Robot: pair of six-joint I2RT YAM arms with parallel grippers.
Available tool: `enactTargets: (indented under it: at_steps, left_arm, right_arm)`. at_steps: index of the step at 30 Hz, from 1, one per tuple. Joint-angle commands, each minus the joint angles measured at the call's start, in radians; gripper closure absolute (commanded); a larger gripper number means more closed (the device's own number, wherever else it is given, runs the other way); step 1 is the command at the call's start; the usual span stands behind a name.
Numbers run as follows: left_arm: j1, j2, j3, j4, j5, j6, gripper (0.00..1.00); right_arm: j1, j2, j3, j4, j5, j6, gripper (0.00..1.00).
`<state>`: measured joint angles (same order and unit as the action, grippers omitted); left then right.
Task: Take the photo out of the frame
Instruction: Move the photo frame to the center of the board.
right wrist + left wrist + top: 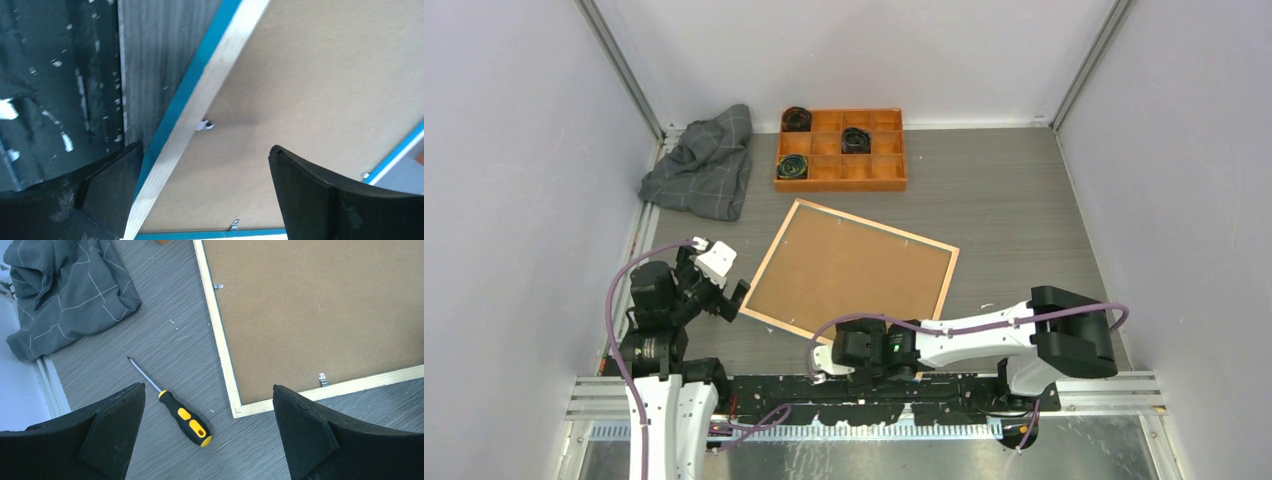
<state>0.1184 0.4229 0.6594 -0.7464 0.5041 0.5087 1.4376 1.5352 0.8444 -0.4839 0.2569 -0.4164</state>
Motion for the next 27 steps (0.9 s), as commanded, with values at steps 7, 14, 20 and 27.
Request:
enactTargets:
  at_steps: [7, 14, 20, 27]
  left_arm:
    - [0.008, -0.004, -0.003, 0.001, 0.016, -0.002, 0.00]
    - [0.008, 0.009, -0.007, 0.016, 0.023, -0.004, 0.00]
    - [0.008, 0.130, 0.016, 0.118, -0.073, -0.041, 0.00]
    - [0.008, 0.425, 0.141, 0.188, -0.263, -0.117, 0.01]
  right_arm:
    - [-0.033, -0.078, -0.058, 0.092, 0.150, -0.075, 0.00]
    - [-0.159, -0.124, -0.063, 0.001, 0.103, -0.109, 0.00]
    - [-0.275, -0.182, -0.085, -0.010, 0.096, -0.130, 0.00]
    - [-0.347, -0.159, -0.103, 0.027, 0.149, -0.147, 0.00]
